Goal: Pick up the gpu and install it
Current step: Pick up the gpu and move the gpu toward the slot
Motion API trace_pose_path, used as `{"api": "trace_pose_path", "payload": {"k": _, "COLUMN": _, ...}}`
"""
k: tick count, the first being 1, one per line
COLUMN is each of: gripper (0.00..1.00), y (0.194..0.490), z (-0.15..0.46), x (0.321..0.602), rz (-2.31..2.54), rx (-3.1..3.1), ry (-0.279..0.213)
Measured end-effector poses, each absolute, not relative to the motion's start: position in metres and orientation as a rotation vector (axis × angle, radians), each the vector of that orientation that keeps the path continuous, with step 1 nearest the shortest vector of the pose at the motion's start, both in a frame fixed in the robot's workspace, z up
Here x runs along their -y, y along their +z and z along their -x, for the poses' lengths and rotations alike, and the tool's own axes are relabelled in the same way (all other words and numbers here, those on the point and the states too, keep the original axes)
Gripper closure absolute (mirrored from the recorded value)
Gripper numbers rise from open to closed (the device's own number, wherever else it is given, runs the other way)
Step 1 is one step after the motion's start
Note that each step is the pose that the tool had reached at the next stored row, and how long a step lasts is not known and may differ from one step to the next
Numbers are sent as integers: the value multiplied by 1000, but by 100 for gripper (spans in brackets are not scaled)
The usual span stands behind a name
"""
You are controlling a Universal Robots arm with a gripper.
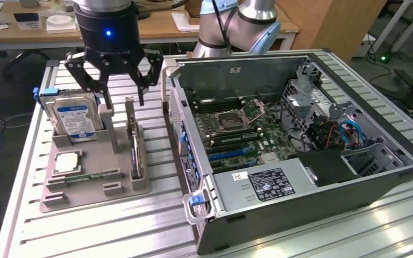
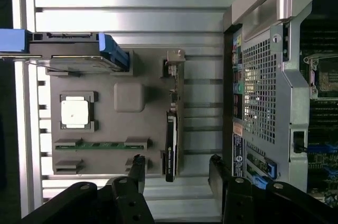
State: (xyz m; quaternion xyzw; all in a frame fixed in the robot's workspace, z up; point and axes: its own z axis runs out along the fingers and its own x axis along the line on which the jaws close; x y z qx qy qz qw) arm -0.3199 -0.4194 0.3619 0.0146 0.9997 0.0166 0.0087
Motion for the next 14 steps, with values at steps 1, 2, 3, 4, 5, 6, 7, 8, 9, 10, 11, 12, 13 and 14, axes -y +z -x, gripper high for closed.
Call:
{"api": "trace_pose_path", "payload": {"k": 1, "gripper": 40, "y": 360, "z": 320, "x": 419, "rz": -46, "rx": -3123, "ry": 52}}
{"api": "trace_pose_path", "payload": {"k": 2, "gripper": 40, "y": 358, "z": 320, "x": 419, "rz": -46, "rx": -3123, "ry": 52}}
{"api": "trace_pose_path", "payload": {"k": 3, "gripper": 40, "y": 357, "z": 320, "x": 419, "rz": -46, "rx": -3123, "ry": 52}}
{"api": "trace_pose_path", "payload": {"k": 4, "gripper": 40, "y": 355, "z": 320, "x": 419, "rz": -46, "rx": -3123, "ry": 52}}
{"api": "trace_pose_path", "payload": {"k": 5, "gripper": 40, "y": 353, "z": 320, "x": 419, "rz": -46, "rx": -3123, "ry": 52}}
{"api": "trace_pose_path", "payload": {"k": 6, "gripper": 40, "y": 351, "z": 320, "x": 419, "rz": -46, "rx": -3123, "ry": 52}}
{"api": "trace_pose_path", "payload": {"k": 7, "gripper": 40, "y": 349, "z": 320, "x": 419, "rz": -46, "rx": -3123, "ry": 52}}
{"api": "trace_pose_path", "payload": {"k": 8, "gripper": 40, "y": 347, "z": 320, "x": 419, "rz": -46, "rx": -3123, "ry": 52}}
{"api": "trace_pose_path", "payload": {"k": 9, "gripper": 40, "y": 346, "z": 320, "x": 419, "rz": -46, "rx": -3123, "ry": 52}}
{"api": "trace_pose_path", "payload": {"k": 10, "gripper": 40, "y": 344, "z": 320, "x": 419, "rz": -46, "rx": -3123, "ry": 52}}
{"api": "trace_pose_path", "payload": {"k": 11, "gripper": 40, "y": 342, "z": 320, "x": 419, "rz": -47, "rx": -3123, "ry": 52}}
{"api": "trace_pose_path", "payload": {"k": 12, "gripper": 40, "y": 340, "z": 320, "x": 419, "rz": -48, "rx": -3123, "ry": 52}}
{"api": "trace_pose_path", "payload": {"k": 13, "gripper": 40, "y": 339, "z": 320, "x": 419, "rz": -48, "rx": -3123, "ry": 52}}
{"api": "trace_pose_path", "payload": {"k": 14, "gripper": 40, "y": 337, "z": 320, "x": 419, "rz": -49, "rx": -3123, "ry": 51}}
